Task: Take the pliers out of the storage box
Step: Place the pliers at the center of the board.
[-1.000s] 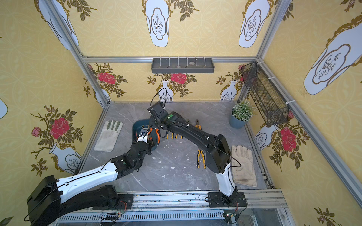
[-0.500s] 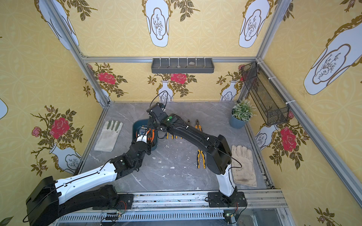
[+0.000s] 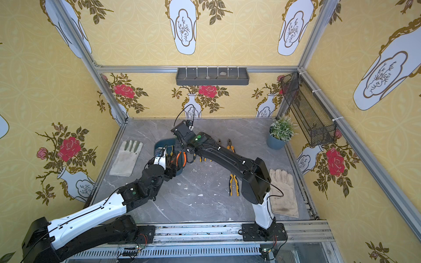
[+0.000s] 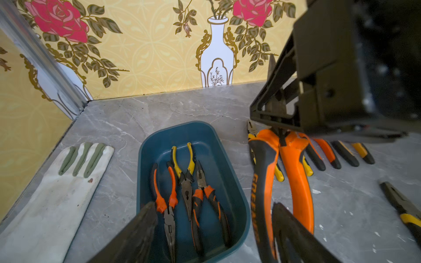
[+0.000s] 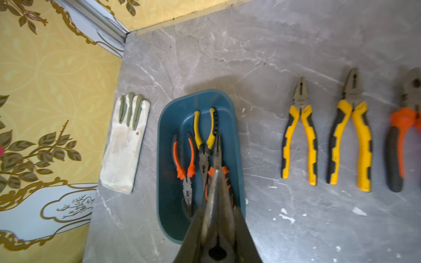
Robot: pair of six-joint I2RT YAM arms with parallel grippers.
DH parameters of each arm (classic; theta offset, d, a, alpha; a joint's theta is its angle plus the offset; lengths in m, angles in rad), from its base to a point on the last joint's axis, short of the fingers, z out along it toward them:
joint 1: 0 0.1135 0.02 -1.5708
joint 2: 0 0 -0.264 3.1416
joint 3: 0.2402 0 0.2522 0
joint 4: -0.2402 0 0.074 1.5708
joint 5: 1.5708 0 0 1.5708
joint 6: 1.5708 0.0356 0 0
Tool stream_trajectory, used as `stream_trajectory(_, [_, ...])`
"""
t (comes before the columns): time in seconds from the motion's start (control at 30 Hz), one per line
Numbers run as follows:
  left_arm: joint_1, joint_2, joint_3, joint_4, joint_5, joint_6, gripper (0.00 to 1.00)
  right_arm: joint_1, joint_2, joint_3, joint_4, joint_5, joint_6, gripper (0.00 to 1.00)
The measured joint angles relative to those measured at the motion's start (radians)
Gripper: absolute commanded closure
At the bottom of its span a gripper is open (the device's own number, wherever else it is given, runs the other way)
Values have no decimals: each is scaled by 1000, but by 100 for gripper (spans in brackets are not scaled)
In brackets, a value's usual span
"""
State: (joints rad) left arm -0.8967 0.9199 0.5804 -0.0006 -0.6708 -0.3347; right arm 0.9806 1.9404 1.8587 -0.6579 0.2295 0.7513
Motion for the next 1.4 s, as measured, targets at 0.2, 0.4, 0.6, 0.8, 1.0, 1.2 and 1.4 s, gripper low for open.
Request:
stream_trajectory(0.2, [0, -60, 13, -112, 79, -72, 19, -20, -107, -153, -37, 64, -105, 100])
stream_trajectory(0.4, [1, -54, -2, -158, 108, -121, 19, -25, -253, -527, -36, -21, -124, 100])
stream_trajectory(0.6, [2, -27, -37, -140, 134, -164, 19, -88, -338, -772, 40, -100, -66, 100])
stream_trajectory(0.8, [2, -11, -40, -135, 159, -180, 19, -177, -325, -805, 115, -165, -46, 97])
stream_trajectory(1.0, [2, -66, -56, -142, 153, -182, 19, -232, -276, -803, 139, -191, -47, 93])
stream_trajectory(1.2, [2, -95, -69, -153, 143, -182, 19, -269, -210, -772, 136, -220, -72, 93])
stream_trajectory(1.4, [2, -100, -78, -156, 139, -182, 19, -309, -179, -767, 127, -224, -96, 89])
